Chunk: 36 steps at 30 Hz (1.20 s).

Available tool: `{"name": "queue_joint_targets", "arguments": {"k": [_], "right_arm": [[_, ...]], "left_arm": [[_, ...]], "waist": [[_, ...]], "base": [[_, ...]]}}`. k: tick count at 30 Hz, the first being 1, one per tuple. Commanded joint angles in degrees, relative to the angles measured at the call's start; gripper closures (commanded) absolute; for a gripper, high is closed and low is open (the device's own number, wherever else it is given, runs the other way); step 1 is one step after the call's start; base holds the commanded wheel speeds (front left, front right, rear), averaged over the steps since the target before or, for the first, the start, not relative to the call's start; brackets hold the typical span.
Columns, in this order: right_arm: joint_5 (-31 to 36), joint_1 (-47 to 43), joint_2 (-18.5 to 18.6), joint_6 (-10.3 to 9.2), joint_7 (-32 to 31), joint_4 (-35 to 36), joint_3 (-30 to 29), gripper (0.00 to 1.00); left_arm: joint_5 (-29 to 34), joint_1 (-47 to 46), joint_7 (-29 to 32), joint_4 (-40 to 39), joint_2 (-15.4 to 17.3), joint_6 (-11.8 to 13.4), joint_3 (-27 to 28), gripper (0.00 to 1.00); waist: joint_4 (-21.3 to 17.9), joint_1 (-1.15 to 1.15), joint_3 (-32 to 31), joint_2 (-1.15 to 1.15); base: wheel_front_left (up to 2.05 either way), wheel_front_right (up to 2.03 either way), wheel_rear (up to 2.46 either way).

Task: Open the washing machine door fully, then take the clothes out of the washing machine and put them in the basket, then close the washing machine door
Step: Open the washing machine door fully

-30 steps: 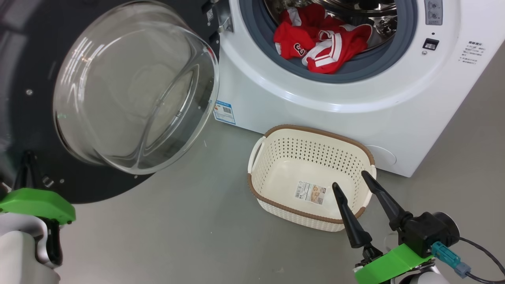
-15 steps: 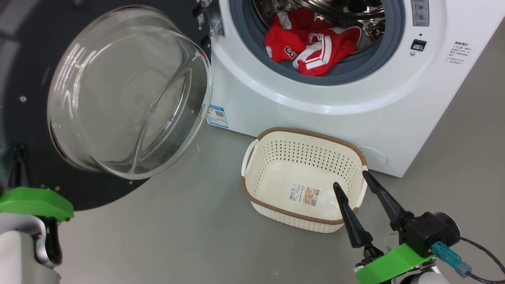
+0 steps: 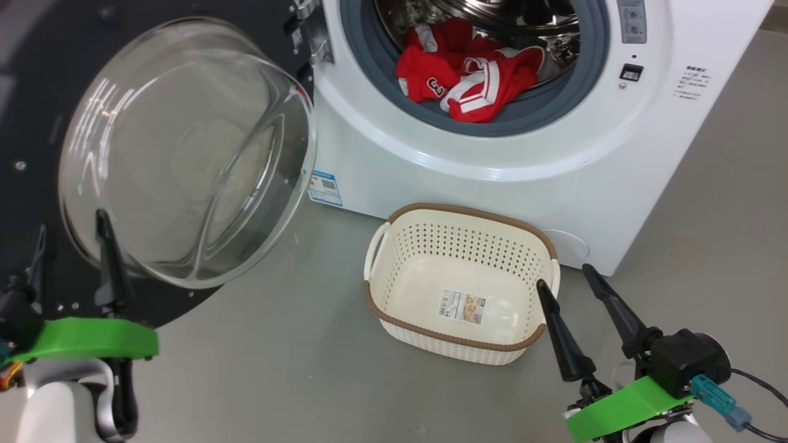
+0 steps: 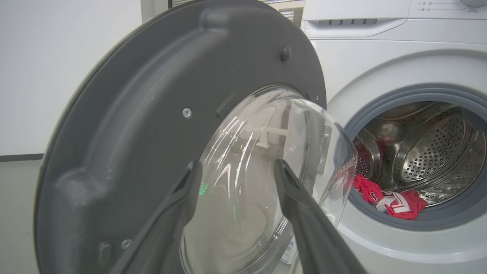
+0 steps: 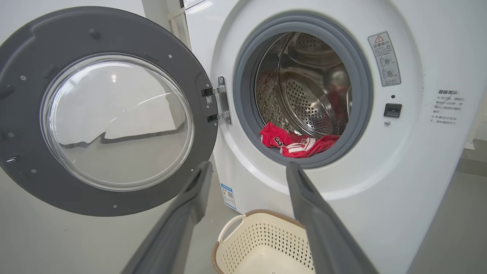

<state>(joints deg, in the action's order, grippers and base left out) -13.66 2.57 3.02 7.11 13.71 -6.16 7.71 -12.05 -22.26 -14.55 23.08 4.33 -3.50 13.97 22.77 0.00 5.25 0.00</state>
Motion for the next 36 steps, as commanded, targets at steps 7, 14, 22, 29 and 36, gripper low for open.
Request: {"name": "queue_joint_targets", "arguments": {"k": [7,14,22,29,36], "right_arm": [[-0.3,2.9,-0.1,0.37,1.2,0.7,-1.5,0.00],[0.7,4.0,-0.1,0.37,1.3,1.4,-3.3,0.00],[1.7,4.9,-0.1,0.37,1.3,2.8,-3.5,0.00],[2.6,5.1,-0.1,0.37,1.3,4.4,-4.7,0.00],[3.4,3.9,-0.1,0.37,1.3,6.8,-5.5,0.00]], "left_arm": [[-0.4,3.6,-0.4,-14.6,-0.8,-0.6,-3.0,0.00],[-2.4,6.8,-0.4,-23.1,-1.3,-1.8,-8.0,0.00],[-3.5,9.8,-0.4,-25.2,-0.9,-3.2,-11.3,0.00],[-3.5,11.6,-0.4,-24.8,-0.2,-3.5,-12.4,0.00],[-2.3,14.1,-0.4,-25.1,1.0,-3.6,-12.2,0.00]], "waist": [[-3.1,0.00,-0.3,0.00],[-6.9,0.00,0.2,0.00],[-11.7,0.00,0.9,0.00],[-15.9,0.00,1.6,0.00],[-19.3,0.00,1.2,0.00]], "base": [[0.00,0.00,0.00],[0.00,0.00,0.00],[0.00,0.00,0.00],[0.00,0.00,0.00],[0.00,0.00,0.00]]}}
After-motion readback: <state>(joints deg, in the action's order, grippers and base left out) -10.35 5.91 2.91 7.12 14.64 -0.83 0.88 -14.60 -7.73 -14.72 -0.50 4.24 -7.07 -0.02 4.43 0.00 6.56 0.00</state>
